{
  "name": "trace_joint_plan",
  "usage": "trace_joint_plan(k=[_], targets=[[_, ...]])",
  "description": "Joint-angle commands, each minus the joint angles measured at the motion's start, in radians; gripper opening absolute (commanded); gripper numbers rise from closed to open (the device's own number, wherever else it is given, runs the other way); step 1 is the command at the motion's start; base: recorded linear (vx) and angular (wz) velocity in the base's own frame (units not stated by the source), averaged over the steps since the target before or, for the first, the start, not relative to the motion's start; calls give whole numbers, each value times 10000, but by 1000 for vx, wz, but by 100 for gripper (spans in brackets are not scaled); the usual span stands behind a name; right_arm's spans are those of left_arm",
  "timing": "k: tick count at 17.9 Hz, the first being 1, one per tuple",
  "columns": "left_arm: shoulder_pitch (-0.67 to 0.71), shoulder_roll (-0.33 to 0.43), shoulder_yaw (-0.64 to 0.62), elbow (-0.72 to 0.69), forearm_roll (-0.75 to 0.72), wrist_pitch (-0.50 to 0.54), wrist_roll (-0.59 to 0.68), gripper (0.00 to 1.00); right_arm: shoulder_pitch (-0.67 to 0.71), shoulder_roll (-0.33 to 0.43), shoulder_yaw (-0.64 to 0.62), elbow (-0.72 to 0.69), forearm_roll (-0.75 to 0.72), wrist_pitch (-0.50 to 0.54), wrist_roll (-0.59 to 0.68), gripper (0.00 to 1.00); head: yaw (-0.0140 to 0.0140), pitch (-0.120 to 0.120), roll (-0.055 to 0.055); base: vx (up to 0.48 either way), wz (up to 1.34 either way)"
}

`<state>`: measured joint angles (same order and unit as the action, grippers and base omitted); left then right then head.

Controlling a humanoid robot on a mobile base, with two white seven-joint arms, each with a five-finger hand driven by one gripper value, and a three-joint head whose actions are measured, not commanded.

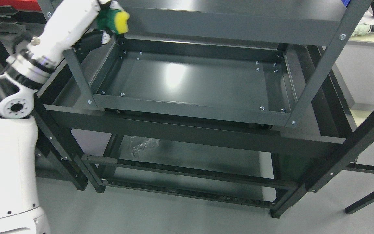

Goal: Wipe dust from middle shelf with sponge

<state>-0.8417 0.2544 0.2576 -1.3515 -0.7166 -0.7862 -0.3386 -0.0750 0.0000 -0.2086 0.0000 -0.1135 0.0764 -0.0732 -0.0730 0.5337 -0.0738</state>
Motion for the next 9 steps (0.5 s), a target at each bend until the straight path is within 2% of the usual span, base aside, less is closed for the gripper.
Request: trace_joint_plan(k=[1, 3, 7, 8, 9], targets=[[641, 1691, 3623, 340, 707, 8, 42, 0, -2, -175, 0, -175, 0, 3, -5, 100, 0, 0, 0, -3, 19], [228, 913, 2464, -28, 1043, 8, 42, 0, -2, -175, 0, -175, 0, 3, -5, 100, 0, 0, 0, 0, 0], [-371, -1923, -1355, -261, 863, 8, -4, 0, 13, -175, 0, -175, 0, 3, -5, 100, 0, 0, 0, 0, 0], [-509, -2369, -2093, -215, 603, 8, -4, 0, -2, -175, 0, -175, 0, 3, -5, 100, 0, 0, 0, 0, 0], [-678, -2369, -2738, -199, 145, 8, -4, 0, -2, -175, 0, -175, 0, 3, -5, 100, 0, 0, 0, 0, 0]])
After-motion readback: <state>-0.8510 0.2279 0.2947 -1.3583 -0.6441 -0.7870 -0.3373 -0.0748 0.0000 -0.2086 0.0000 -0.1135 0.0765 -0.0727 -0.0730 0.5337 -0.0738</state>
